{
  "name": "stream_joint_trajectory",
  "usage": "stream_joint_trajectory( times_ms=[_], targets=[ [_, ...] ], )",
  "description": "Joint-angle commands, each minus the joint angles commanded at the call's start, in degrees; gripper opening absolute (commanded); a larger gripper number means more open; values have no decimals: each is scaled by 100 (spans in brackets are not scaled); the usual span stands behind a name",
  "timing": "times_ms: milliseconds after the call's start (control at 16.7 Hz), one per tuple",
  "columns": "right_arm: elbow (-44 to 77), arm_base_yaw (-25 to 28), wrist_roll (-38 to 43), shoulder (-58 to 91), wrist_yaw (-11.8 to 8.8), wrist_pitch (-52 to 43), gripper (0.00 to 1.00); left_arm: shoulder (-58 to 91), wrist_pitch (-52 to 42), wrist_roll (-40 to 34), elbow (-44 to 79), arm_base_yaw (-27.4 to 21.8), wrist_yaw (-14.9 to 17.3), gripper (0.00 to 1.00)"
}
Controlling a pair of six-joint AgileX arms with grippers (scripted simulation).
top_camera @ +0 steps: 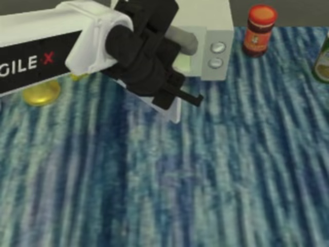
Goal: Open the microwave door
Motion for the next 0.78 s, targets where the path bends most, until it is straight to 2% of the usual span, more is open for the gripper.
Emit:
stream_joint_trajectory(
  times_ms=[360,780],
  targets=[
    [0,0,0,0,0,0,100,-282,58,606,-328,225,292,0],
    [0,0,0,0,0,0,100,-289,56,630,-345,234,304,0]
  ],
)
